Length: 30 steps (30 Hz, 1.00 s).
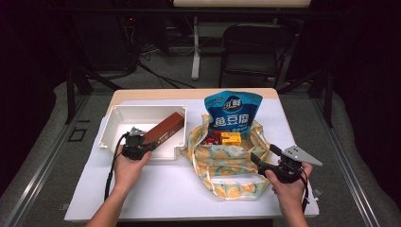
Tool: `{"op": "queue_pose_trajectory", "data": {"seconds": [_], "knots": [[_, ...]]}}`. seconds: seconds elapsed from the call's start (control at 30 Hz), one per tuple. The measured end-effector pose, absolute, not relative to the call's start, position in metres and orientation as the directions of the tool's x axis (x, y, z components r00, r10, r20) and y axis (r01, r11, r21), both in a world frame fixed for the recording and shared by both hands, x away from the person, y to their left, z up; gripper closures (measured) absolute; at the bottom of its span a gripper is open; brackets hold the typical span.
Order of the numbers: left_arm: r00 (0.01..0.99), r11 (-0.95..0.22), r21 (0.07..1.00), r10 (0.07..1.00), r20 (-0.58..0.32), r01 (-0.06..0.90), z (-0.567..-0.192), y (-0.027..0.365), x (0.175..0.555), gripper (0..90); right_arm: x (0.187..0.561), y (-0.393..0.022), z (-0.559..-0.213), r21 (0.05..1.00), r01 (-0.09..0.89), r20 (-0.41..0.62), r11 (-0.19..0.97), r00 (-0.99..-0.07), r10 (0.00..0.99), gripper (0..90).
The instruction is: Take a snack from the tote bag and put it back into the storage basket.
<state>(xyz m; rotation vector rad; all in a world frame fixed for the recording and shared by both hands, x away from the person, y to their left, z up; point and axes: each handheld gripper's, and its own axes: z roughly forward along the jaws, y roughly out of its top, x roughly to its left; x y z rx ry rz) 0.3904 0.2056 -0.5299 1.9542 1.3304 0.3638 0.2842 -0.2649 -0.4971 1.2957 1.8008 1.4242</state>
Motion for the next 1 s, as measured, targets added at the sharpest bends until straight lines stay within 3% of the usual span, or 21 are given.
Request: {"op": "queue_pose_trajectory", "data": {"seconds": [0.33, 0.9, 1.0], "knots": [[0.282, -0.04, 0.695, 0.929, -0.238, 0.718, -0.532, 0.221, 0.421, 90.0, 0.284, -0.264, -0.498, 0.929, 0.371, 0.164, 0.004, -0.421, 0.892, 15.9], [0.201, 0.063, 0.693, 0.934, -0.294, 0.718, -0.527, 0.222, 0.453, 89.7, 0.285, -0.266, -0.5, 0.923, 0.385, 0.178, -0.005, -0.413, 0.893, 16.6], [0.205, 0.079, 0.705, 0.929, -0.308, 0.705, -0.527, 0.221, 0.458, 86.1, 0.285, -0.266, -0.5, 0.923, 0.386, 0.18, -0.006, -0.416, 0.891, 19.5]]}}
